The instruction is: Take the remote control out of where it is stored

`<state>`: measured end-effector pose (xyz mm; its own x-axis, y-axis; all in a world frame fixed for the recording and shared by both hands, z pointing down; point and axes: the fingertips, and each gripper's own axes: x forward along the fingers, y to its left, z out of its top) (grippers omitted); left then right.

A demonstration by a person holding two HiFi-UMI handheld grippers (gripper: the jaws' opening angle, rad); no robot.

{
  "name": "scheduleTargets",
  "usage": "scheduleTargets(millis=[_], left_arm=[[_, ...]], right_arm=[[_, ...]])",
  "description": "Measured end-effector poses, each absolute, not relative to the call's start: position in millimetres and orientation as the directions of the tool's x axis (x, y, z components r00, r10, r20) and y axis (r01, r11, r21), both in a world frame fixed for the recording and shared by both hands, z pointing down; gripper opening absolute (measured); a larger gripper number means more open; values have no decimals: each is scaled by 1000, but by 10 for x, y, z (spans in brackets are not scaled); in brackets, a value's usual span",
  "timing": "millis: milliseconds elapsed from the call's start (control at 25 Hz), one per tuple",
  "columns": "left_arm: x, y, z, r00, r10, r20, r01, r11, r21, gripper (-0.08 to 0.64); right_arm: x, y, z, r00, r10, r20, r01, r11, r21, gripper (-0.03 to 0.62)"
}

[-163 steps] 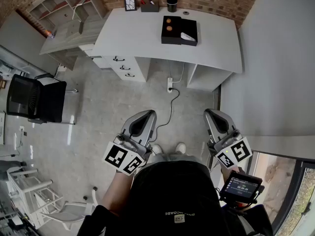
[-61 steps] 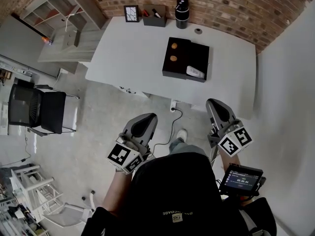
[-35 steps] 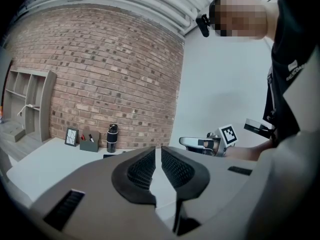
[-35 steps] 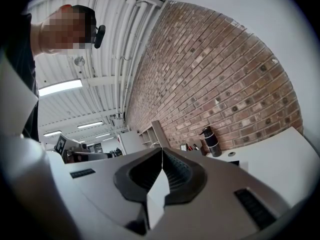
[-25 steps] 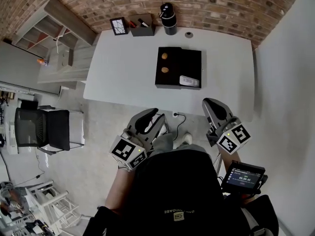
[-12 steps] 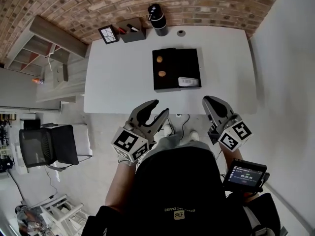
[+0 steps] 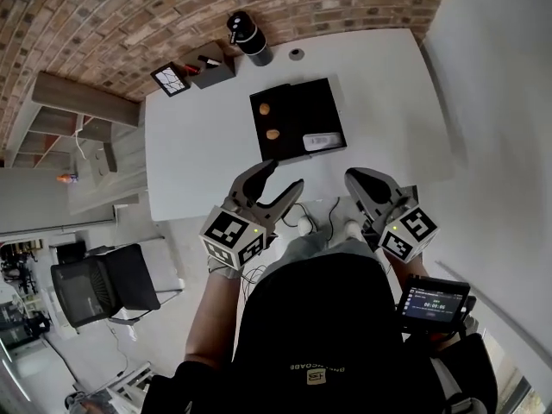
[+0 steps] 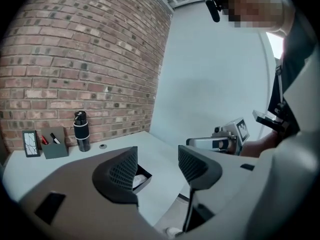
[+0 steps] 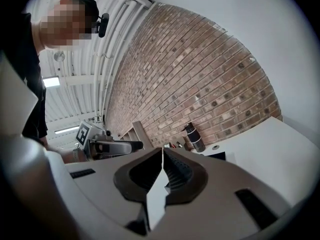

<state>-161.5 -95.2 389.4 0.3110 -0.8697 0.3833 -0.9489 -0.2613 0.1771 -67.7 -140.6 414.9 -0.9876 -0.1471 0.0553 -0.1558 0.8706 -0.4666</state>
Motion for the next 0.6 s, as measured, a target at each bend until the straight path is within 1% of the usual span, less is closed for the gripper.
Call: scheduleTargets(millis=[320,600], left_arm=[[-1597,-1435,4180,391,-795,464,-920,-353,170,235],[-1482,-1797,4659,457,-668,587,-879,-443,180,233]], right_arm=[[-623,-1405,4396,-978,-196,68,-203,834,-513,6],[-557,-1422,4621,-965,-246,90,-255,802,-540,6]])
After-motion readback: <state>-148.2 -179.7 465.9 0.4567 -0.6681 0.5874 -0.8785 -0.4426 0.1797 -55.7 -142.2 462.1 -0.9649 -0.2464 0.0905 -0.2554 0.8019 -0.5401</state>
